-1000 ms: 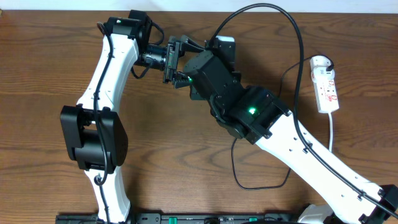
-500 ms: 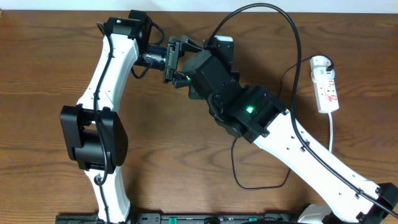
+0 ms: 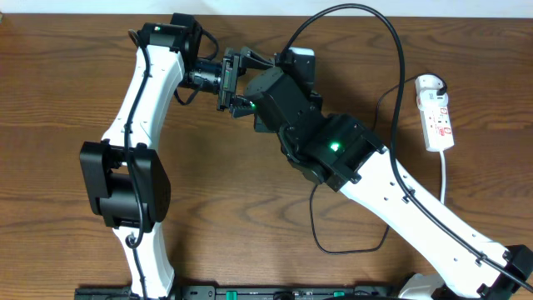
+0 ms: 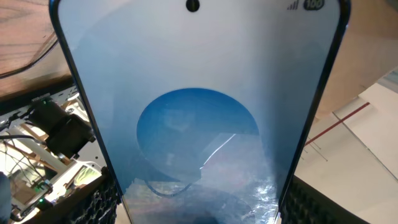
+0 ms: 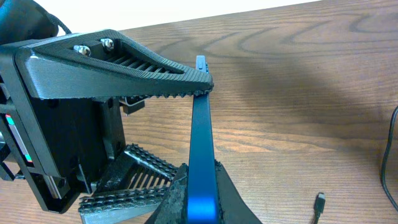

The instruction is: Plug charger to phone and switch on socket

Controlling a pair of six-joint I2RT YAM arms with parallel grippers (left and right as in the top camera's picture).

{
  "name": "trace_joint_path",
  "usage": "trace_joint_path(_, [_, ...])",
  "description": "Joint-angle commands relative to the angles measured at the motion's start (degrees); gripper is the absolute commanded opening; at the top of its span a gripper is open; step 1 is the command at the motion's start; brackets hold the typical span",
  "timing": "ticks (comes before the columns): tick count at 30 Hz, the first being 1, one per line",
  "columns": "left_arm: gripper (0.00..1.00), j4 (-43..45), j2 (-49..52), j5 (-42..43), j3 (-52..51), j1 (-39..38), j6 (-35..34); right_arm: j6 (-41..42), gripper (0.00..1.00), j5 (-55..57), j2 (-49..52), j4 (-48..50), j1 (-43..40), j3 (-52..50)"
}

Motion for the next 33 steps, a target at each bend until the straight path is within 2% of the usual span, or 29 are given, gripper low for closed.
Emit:
trace_joint_path(1, [0.78,-0.22,-1.75,2.19,0.33,-0.09,0.52,3.45,0.02,0.96,0.33,0.46,0.07,1.29])
trace_joint_path(5, [0.94,-0.22,-1.75,2.19,0.33,-0.09,0.5,8.52,0.02,5.92,0.33,1.03,0.07,1.29])
trace_joint_path(9, [0.97,-0.22,-1.75,2.19,0.33,-0.09,0.5,10.75,0.02,11.61,-0.13,4.42,0.04,1.31])
trace_joint_path(13, [0.96,-0.22,-1.75,2.19,0.33,-0.09,-2.6,28.81,0.02,15.69,-1.62,3.69,0.07,1.31])
trace_joint_path(15, [0.89,-0.22,-1.75,2.19,0.33,-0.09,-2.97,33.73,0.02,15.67,-1.92,3.48,0.07,1.31])
trace_joint_path(16, [0.83,-0.22,-1.75,2.19,0.33,-0.09,-3.17,39.41,0.01,15.65,-2.14,2.99,0.07,1.31])
trace_joint_path(18, [0.8,-0.22,-1.75,2.19,0.33,-0.09,-3.61,46.75,0.01,15.65,-2.32,2.16,0.07,1.31])
trace_joint_path(20, [0.72,-0.22,-1.75,2.19,0.33,-0.09,-4.26,53.48,0.01,15.17,-2.32,1.4,0.07,1.31])
trace_joint_path(30, [0.7,-0.22,-1.75,2.27,0.33,-0.09,-6.38,67.47,0.01,9.49,-2.32,0.98,0.13,1.31])
trace_joint_path(32, [0.6,-0.24,-1.75,3.26,0.33,-0.09,-6.45,69.26,0.02,9.14,-2.32,0.96,0.13,1.31])
trace_joint_path(33, [0.59,-0.24,-1.75,3.3,0.33,-0.09,-6.56,70.18,0.02,9.14,-2.32,0.94,0.13,1.29])
